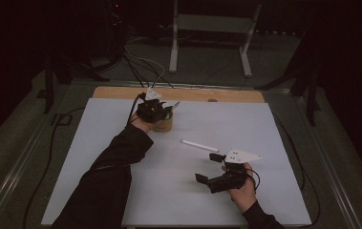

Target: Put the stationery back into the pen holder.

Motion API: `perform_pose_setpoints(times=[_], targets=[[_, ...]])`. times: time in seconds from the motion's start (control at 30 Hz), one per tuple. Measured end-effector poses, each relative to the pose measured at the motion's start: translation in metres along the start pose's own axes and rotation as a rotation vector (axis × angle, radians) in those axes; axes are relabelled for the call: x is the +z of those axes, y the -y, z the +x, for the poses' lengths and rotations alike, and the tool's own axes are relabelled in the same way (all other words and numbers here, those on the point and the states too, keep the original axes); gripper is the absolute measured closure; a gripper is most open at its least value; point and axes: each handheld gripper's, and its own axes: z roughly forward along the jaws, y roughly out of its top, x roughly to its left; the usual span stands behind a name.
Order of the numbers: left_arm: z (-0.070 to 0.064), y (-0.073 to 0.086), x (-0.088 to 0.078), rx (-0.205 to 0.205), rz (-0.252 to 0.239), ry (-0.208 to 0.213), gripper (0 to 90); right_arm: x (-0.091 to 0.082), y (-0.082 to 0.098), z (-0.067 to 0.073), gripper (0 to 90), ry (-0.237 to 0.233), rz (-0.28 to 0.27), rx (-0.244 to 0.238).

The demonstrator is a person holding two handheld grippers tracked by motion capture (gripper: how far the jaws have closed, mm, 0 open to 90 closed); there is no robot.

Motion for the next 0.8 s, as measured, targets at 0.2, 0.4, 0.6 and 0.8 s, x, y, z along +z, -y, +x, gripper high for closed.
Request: perform_pose_setpoints(times=[0.2,0.4,0.6,0.8], targets=[[-0.001,0.005,-0.001,0.027,0.015,-0.022,65.8,0.0,0.0,0.0,0.5,-0.003,0.0,-0.001],[0.001,0.0,-0.009,-0.026,-0.024,0.011,37.6,0.001,0.0,0.0,0.5,-0.002,0.0,-0.002],[0.004,-0.005,-0.026,-0.057,-0.063,0.126,13.7,0.0,0.0,0.0,0.5,-0.001,-0.008,-0.007],[0.002,-0.004,-0.041,-0.051,-0.08,0.205,1.1,-0.002,-0.001,-0.001,0.5,-0.001,-0.027,-0.029]])
